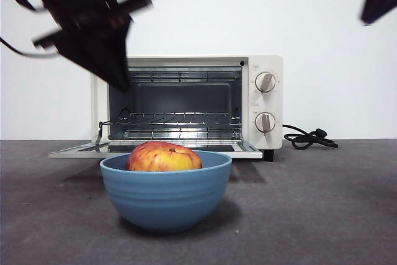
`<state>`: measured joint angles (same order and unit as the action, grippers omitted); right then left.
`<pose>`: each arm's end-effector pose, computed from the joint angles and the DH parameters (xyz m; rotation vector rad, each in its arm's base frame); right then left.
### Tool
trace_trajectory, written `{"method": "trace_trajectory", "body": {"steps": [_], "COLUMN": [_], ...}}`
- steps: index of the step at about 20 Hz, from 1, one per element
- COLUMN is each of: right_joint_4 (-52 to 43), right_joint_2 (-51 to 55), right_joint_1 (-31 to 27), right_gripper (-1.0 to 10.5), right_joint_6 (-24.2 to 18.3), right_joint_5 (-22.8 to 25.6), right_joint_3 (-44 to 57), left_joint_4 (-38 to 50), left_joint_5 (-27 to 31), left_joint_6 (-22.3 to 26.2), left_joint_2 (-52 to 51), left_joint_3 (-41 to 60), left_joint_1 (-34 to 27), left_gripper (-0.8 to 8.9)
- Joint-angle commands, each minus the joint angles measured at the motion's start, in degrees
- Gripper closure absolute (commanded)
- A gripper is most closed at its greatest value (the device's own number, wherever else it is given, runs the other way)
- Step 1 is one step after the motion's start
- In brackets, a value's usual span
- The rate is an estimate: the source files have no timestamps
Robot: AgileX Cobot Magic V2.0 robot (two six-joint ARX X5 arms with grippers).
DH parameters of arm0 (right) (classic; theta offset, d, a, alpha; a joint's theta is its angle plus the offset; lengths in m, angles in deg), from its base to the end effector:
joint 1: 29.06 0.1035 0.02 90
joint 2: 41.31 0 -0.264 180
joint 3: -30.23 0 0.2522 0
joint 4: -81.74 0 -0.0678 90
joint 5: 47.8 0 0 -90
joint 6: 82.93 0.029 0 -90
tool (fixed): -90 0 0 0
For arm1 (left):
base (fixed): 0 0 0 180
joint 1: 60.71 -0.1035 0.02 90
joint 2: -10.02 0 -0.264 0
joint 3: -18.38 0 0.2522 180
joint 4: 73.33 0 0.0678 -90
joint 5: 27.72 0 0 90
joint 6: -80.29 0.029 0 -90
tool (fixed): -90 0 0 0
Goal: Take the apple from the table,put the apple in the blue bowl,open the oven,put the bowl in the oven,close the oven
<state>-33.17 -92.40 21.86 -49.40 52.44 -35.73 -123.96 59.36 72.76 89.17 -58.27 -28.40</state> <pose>0.1046 0.1206 0.2996 0.0797 0.9198 0.4091 0.2361 -0.1511 0.2744 0.1202 0.9439 -0.5076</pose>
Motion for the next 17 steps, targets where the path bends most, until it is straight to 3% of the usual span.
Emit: {"method": "trace_trajectory", "body": {"steps": [1, 5, 8, 12, 17], "right_joint_4": [-4.15, -10.05, -13.33, -14.01, -13.53], "right_joint_2": [-3.23, -13.86, -21.81, -27.15, -31.52], "right_joint_1": [0.04, 0.0, 0.0, -1.38, -5.22], "right_gripper": [9.5, 9.3, 7.2, 7.1, 7.1], "right_joint_6": [-1.38, -1.16, -1.18, -1.14, -2.27], "right_joint_5": [-4.48, -11.21, -14.05, -15.04, -15.47], "right_joint_3": [0.37, 0.33, 0.28, -1.14, -6.56], "left_joint_4": [-4.85, -12.68, -19.3, -27.19, -30.49], "left_joint_5": [1.29, 4.44, 4.46, 4.44, 4.44], "left_joint_6": [1.6, 3.1, 3.28, 2.99, -0.17], "left_joint_2": [-4.44, -14.49, -22.38, -31.98, -41.29], "left_joint_3": [0.28, 0.28, 0.28, 0.26, 0.26], "left_joint_1": [0.02, 0.02, 0.02, 0.02, 0.02], "left_gripper": [8.19, 8.19, 8.19, 8.19, 8.19]}}
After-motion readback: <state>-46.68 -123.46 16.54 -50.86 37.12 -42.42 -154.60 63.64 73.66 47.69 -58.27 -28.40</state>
